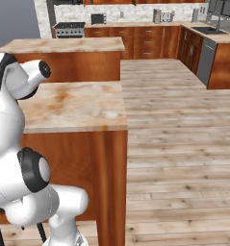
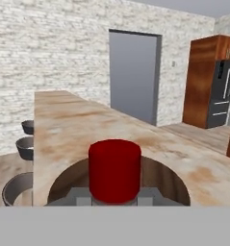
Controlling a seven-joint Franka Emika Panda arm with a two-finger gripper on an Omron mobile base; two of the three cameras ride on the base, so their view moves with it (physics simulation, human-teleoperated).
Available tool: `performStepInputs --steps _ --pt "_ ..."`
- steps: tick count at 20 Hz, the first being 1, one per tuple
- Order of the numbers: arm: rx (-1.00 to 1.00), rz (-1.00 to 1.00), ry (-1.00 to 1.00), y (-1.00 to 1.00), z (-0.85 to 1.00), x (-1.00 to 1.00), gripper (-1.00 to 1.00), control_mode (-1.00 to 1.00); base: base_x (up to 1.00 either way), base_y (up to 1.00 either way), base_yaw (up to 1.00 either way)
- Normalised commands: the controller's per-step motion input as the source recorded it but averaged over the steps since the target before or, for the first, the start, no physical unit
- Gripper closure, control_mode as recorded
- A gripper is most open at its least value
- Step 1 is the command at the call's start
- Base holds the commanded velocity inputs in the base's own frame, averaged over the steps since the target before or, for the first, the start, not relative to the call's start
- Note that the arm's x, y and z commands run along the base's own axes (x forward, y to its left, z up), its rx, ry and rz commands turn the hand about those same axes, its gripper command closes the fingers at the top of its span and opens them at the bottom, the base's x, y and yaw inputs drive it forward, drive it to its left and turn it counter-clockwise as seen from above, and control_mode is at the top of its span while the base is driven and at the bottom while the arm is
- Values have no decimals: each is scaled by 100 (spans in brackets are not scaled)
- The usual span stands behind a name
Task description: There is a bowl on the dining counter. Grab a lemon wedge from the fridge and place it in the bowl. Then get the liquor bottle and glass cup from the cabinet and place them next to the bowl.
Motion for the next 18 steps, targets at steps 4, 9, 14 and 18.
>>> performStepInputs --steps 4,9,14,18 --pt "0 4 0 0 -14 9 100 -100 0 0 0" --pt "0 4 2 0 -14 15 100 -100 0 0 0" --pt "0 4 4 2 -16 19 100 -100 0 0 0" --pt "0 4 4 0 -12 22 100 -100 0 0 0"
